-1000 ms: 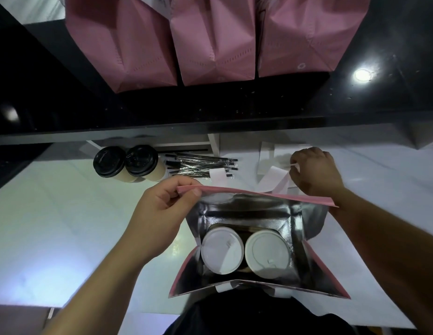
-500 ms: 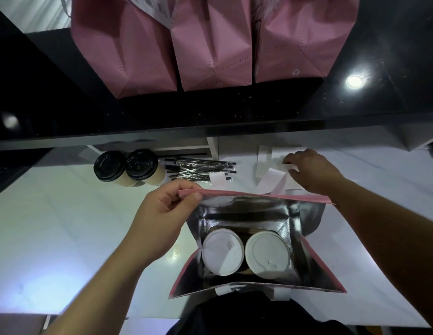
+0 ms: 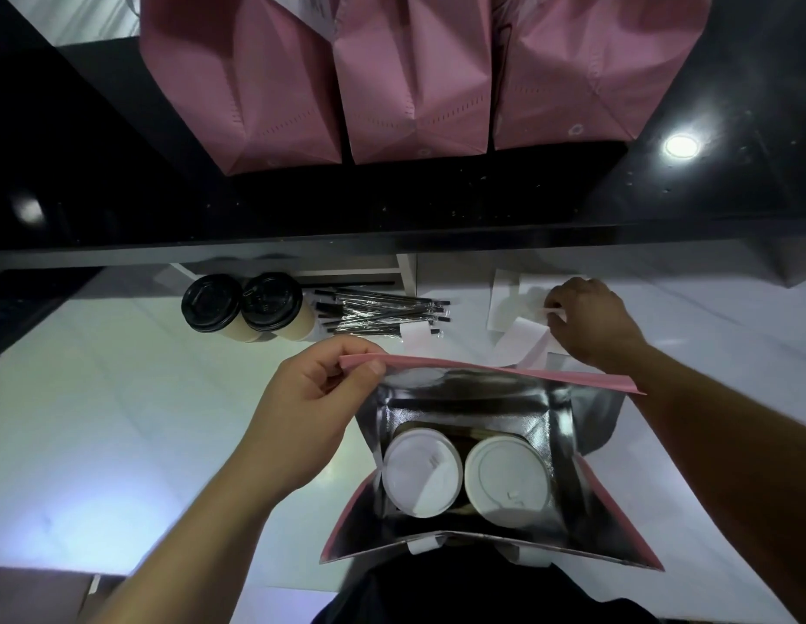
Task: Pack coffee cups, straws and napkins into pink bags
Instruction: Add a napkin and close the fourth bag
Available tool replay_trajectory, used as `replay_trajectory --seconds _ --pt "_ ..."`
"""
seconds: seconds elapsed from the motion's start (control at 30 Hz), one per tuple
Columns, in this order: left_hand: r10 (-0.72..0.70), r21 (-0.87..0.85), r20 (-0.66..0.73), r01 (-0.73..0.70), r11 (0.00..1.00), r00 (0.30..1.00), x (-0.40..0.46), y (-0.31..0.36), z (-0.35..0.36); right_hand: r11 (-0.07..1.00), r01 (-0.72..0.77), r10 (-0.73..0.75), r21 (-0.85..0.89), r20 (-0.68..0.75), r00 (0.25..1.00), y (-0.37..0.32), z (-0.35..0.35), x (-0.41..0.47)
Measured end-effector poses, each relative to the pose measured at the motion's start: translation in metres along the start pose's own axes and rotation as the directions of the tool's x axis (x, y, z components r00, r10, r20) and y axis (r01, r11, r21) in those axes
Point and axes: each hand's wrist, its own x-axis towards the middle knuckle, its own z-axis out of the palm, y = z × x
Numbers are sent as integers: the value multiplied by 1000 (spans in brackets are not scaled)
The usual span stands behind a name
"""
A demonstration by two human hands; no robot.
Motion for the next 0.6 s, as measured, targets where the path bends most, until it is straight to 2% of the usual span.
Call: replay_trajectory --seconds 0.1,0.37,0.5,0.6 --pt "7 0 1 -7 1000 1000 0 -1 0 996 1 7 89 -81 997 6 -2 -7" --pt "21 33 2 -21 999 1000 -2 -2 1 973 34 -5 230 -127 992 11 -10 -27" --pt "36 50 9 -36 998 999 -2 -2 0 928 -40 77 371 -86 993 1 -31 -39" --pt "40 48 8 -40 998 999 -3 -1 0 876 -43 112 481 -116 987 -15 -71 -60"
